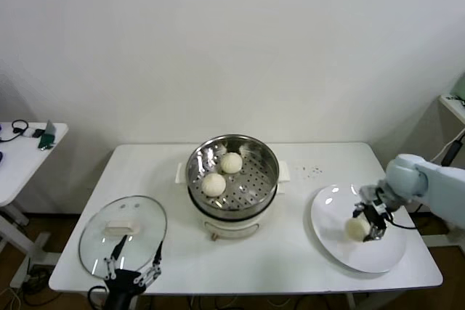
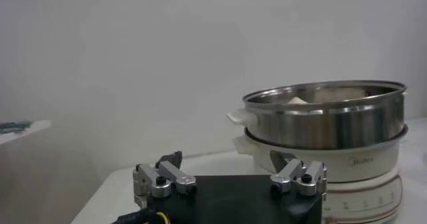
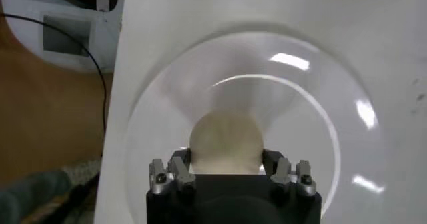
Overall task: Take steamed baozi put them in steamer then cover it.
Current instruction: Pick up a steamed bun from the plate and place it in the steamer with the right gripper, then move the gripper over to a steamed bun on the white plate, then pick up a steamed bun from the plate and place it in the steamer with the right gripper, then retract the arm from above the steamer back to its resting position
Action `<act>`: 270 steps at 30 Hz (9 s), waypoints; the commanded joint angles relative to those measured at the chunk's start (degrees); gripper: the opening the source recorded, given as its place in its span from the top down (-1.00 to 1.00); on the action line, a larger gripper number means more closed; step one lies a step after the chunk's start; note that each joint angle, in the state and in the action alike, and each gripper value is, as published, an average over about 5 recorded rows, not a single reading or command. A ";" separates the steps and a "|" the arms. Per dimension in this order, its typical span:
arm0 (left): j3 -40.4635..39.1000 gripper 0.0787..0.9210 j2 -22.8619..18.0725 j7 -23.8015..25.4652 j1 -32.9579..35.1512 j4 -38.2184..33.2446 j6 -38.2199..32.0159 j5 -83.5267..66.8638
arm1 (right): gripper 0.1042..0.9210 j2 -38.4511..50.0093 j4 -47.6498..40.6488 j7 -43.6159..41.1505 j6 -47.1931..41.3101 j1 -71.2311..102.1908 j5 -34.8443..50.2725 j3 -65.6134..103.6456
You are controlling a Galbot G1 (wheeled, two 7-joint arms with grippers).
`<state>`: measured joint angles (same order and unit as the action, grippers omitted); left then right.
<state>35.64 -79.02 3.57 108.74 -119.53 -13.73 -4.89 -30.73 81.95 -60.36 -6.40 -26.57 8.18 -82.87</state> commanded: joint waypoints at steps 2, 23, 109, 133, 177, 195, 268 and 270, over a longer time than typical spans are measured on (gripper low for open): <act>-0.28 -0.77 -0.03 0.12 -0.08 0.11 -0.18 -0.19 | -0.44 -10.99 3.30 -2.21 11.21 -27.27 2.97 -17.08; -0.25 -0.77 -0.18 0.35 -0.54 0.16 -0.27 -0.56 | -0.47 -36.86 7.03 -2.79 26.26 -24.88 -7.56 -6.28; 0.75 -0.77 -0.20 -0.41 -2.33 0.94 1.46 0.54 | -0.76 10.03 -12.17 -0.97 2.64 19.26 -3.96 22.18; 1.08 -0.77 -0.72 -0.48 -1.32 1.79 1.53 1.70 | -0.76 -2.15 -25.04 0.02 5.24 25.88 -9.30 28.36; 0.35 -0.77 -1.03 -0.69 -1.53 1.89 1.10 1.32 | -0.47 -7.50 -24.59 -1.04 0.23 -5.15 15.09 0.42; -2.28 -0.77 0.27 -0.94 -3.32 1.82 1.40 -0.76 | -0.47 -38.08 -23.97 2.09 -5.29 -31.80 51.26 -26.49; -1.88 -0.77 1.47 -1.65 -7.91 2.16 0.99 5.37 | -0.76 -5.47 10.11 42.95 0.12 -6.39 30.14 9.34; -2.02 -0.77 1.11 -1.68 -7.82 1.74 1.17 6.15 | -0.76 -1.85 11.50 46.64 2.62 1.48 28.76 16.93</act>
<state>33.72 -77.52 2.00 101.38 -117.42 -12.69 -1.15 -52.31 81.02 -34.65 -11.43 -43.92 44.93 -88.93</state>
